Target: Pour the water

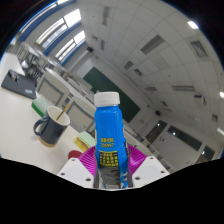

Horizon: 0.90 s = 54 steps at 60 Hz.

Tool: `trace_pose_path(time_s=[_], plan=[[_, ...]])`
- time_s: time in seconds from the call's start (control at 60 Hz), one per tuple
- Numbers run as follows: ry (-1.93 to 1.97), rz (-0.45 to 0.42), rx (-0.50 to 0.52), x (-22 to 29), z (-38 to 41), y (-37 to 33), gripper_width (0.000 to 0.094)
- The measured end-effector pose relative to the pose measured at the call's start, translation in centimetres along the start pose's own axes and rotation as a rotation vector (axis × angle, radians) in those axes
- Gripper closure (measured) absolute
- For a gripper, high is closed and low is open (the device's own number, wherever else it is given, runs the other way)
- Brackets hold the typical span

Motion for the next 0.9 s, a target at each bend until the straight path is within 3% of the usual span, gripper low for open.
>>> trace_pose_path(time_s=[0.25, 0.267, 0.5, 0.767, 0.9], plan=[[-1.066, -0.344, -0.155, 7.2, -0.4, 3.8, 0.0558], [-1.134, -0.363, -0.131, 7.8, -1.8, 3.6, 0.0559], [-1.525, -0.567, -0.227, 10.1, 0.1, 4.4, 0.0559], [-1.503, -0.574, -0.269, 10.6, -4.8, 1.9, 0.0553], [-0.917, -0.396, -0.247, 10.1, -8.7, 3.3, 0.0553]])
Point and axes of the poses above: the point between the fingertips, and its own axes, seen from behind it with the camera up: z to the left, x up, y forward, the way the camera looks, the point moved 3 cm from there along -y, backward, against the way the camera looks, and after that the axes turned 13 degrees about -x, right-handed, at the moved point
